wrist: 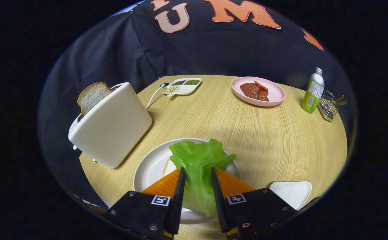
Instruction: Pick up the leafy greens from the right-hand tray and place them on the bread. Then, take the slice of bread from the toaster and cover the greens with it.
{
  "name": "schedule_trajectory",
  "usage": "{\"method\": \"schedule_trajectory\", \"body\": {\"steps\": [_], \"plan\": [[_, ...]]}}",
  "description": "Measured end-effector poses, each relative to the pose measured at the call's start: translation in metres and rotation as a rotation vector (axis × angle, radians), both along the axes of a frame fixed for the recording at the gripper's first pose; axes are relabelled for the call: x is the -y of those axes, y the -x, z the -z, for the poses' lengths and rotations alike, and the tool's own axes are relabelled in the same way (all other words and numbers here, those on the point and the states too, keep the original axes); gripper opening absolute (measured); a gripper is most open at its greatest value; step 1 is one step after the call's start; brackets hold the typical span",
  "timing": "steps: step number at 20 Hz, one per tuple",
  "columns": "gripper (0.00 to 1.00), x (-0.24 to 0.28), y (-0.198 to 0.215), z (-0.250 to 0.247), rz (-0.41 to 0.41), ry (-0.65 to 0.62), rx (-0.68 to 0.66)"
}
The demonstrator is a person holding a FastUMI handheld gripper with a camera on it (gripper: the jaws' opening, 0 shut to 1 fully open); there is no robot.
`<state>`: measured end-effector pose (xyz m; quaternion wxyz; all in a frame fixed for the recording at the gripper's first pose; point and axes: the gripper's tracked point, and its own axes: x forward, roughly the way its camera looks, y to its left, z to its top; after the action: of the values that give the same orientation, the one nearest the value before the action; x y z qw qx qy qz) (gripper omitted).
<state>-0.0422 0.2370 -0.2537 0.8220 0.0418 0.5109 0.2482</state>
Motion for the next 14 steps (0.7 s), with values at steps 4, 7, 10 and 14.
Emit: {"method": "schedule_trajectory", "body": {"steps": [4,7,10,14], "plan": [[0.61,0.003,0.002,0.008,-0.029,0.042,0.007],[0.67,0.002,0.003,0.015,-0.049,0.078,0.017],[0.71,-0.001,0.0,0.008,-0.043,0.072,0.03],[0.78,-0.013,-0.007,-0.022,-0.016,0.03,0.039]]}}
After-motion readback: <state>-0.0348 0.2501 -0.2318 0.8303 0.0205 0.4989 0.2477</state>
